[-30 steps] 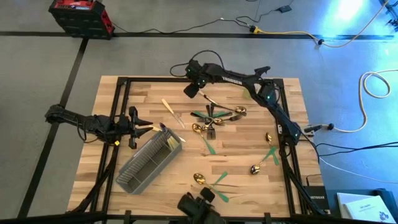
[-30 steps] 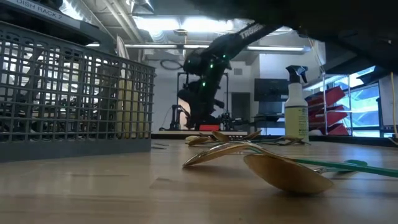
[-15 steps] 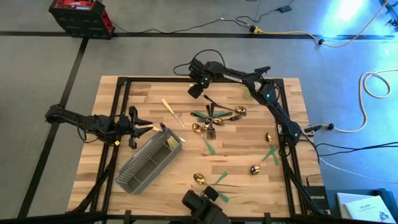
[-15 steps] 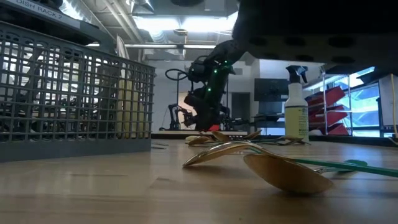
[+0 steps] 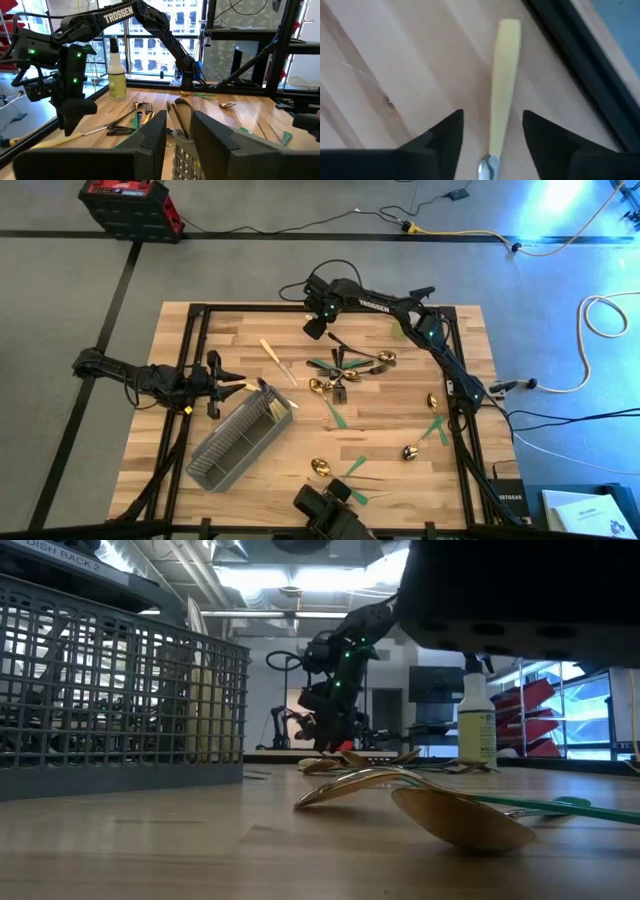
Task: Sort silverware
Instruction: Put the table knife into the silverware tray
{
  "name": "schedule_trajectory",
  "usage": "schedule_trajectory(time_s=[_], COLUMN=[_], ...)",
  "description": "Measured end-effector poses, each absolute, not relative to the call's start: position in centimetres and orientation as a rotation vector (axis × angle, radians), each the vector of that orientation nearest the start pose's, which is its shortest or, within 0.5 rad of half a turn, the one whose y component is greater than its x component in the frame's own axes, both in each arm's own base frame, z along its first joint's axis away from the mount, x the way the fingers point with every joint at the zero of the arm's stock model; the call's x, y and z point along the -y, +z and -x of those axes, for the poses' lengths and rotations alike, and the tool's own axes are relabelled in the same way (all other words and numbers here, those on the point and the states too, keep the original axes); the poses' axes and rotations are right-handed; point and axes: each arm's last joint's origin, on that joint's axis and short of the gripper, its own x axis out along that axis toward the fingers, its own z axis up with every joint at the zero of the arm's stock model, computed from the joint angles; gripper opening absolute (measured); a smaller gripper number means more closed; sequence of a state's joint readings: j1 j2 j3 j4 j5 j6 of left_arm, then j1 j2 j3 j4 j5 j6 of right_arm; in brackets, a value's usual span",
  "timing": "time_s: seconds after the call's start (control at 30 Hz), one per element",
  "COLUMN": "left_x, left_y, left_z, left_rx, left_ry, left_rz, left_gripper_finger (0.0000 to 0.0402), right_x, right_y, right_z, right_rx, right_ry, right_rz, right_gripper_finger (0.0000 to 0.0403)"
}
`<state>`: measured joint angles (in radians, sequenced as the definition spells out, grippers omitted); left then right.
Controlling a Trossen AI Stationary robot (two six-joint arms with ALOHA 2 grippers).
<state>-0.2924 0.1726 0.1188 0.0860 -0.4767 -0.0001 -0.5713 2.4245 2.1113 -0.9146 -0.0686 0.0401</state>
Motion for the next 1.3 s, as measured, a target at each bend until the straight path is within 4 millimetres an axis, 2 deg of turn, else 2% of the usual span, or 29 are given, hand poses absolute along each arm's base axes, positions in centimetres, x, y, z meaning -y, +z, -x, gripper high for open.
schedule_trajectory(time_s=[0.17,0.33,0.43,0.63,0.9,1.03,1.2,1.3], left_x=[1.6,1.6,1.6,1.6,1.6,1.6,1.6,1.6], left_y=[19.9,19.9,19.9,19.9,19.9,19.9,19.8,19.9], left_z=[-10.1,-10.1,-10.1,-10.1,-10.1,-10.1,-10.1,-10.1], left_rx=[0.030,0.030,0.030,0.030,0.031,0.030,0.028,0.028], left_ry=[0.185,0.184,0.185,0.187,0.193,0.193,0.193,0.193], left_rz=[0.012,0.012,0.012,0.008,0.004,-0.003,-0.004,-0.005], left_gripper_finger=[0.0079,0.0079,0.0079,0.0080,0.0080,0.0080,0.0080,0.0080], right_x=[26.9,27.4,27.6,27.6,27.5,26.7,25.0,24.5], right_y=[16.6,15.6,15.6,15.1,15.1,15.1,15.2,15.7], right_z=[-42.1,-41.8,-41.6,-40.5,-40.6,-40.7,-41.8,-42.3], right_rx=[-1.219,-1.240,-1.235,-1.331,-1.326,-1.376,-1.447,-1.445], right_ry=[-0.447,-0.423,-0.410,-0.341,-0.322,-0.247,-0.225,-0.221], right_rz=[-0.394,-0.421,-0.436,-0.447,-0.438,-0.372,-0.150,-0.082], right_gripper_finger=[0.0233,0.0234,0.0234,0.0234,0.0234,0.0234,0.0234,0.0233])
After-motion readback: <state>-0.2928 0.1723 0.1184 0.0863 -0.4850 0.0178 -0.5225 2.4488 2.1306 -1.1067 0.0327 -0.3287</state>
